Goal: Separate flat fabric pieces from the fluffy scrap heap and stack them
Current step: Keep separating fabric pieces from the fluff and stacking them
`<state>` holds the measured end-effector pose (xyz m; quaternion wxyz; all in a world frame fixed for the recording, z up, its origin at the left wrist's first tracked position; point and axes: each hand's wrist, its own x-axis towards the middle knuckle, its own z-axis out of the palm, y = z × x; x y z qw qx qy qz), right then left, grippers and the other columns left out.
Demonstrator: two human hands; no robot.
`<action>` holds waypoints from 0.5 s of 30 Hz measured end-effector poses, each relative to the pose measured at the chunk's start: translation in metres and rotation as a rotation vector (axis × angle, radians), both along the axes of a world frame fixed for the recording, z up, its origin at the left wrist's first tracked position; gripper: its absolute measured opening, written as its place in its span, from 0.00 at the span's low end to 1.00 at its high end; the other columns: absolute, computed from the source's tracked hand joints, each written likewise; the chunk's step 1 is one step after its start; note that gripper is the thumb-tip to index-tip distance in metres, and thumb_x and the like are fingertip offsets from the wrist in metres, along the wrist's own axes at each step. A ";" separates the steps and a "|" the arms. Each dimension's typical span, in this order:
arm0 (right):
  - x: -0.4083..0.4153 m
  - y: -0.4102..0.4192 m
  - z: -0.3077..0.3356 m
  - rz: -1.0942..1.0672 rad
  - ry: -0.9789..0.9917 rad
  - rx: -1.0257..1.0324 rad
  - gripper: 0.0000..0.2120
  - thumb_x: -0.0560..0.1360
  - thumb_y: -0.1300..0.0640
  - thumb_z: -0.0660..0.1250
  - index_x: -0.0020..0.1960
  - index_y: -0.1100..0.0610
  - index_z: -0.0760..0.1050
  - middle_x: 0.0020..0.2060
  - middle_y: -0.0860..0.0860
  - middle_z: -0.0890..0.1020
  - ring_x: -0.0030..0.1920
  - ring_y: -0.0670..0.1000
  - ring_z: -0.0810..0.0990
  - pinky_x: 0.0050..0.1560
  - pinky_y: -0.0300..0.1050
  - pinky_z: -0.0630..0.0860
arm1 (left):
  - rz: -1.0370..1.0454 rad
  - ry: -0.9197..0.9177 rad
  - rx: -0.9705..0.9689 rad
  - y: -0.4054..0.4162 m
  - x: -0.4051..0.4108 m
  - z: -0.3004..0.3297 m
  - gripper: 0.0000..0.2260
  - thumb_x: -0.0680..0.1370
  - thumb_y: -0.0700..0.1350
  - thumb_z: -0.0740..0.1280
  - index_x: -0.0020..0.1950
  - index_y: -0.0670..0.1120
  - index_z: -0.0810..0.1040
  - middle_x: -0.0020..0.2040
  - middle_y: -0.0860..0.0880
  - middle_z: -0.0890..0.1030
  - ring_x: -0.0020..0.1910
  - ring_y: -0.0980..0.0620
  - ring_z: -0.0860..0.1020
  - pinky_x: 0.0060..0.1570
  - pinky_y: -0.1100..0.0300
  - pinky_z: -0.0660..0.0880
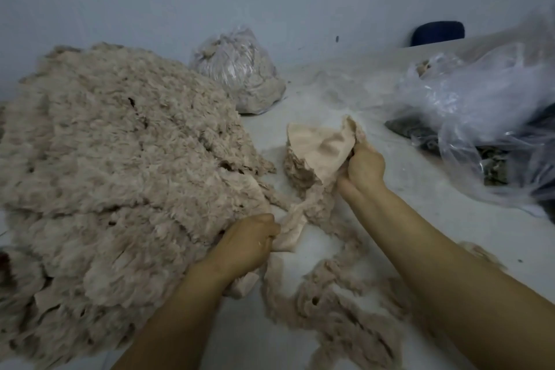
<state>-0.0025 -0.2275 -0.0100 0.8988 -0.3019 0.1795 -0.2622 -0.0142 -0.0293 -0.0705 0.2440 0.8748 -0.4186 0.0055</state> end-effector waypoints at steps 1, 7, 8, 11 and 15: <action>-0.002 -0.004 0.003 0.002 -0.006 0.030 0.07 0.79 0.62 0.64 0.46 0.62 0.80 0.44 0.54 0.83 0.41 0.52 0.82 0.51 0.51 0.81 | -0.008 -0.037 0.052 0.003 -0.001 -0.001 0.11 0.68 0.38 0.54 0.33 0.35 0.74 0.34 0.44 0.74 0.35 0.43 0.75 0.34 0.54 0.67; -0.016 -0.032 0.014 0.129 0.082 -0.030 0.10 0.78 0.57 0.66 0.50 0.65 0.79 0.37 0.54 0.84 0.31 0.50 0.82 0.31 0.44 0.80 | 0.153 0.193 0.093 0.016 0.001 0.009 0.12 0.76 0.36 0.59 0.47 0.43 0.82 0.46 0.53 0.78 0.46 0.54 0.75 0.46 0.65 0.70; -0.019 -0.027 0.009 0.225 0.117 -0.045 0.11 0.78 0.58 0.65 0.53 0.65 0.78 0.41 0.56 0.85 0.34 0.51 0.83 0.34 0.47 0.81 | 0.205 0.274 0.009 0.009 0.004 0.016 0.12 0.77 0.38 0.61 0.54 0.47 0.81 0.49 0.57 0.78 0.50 0.57 0.75 0.48 0.71 0.69; -0.025 -0.012 -0.006 0.426 0.222 -0.063 0.15 0.81 0.58 0.59 0.62 0.66 0.74 0.50 0.59 0.82 0.41 0.54 0.81 0.40 0.51 0.81 | 0.299 0.791 -0.562 -0.027 0.001 0.042 0.17 0.73 0.55 0.68 0.60 0.51 0.76 0.52 0.52 0.83 0.53 0.53 0.81 0.53 0.63 0.75; -0.033 -0.013 -0.007 0.675 0.181 -0.161 0.25 0.81 0.46 0.55 0.60 0.66 0.76 0.49 0.60 0.84 0.45 0.56 0.84 0.45 0.52 0.82 | 0.396 0.973 -0.780 -0.079 -0.004 0.054 0.10 0.72 0.52 0.70 0.43 0.45 0.81 0.35 0.50 0.84 0.34 0.55 0.82 0.31 0.65 0.75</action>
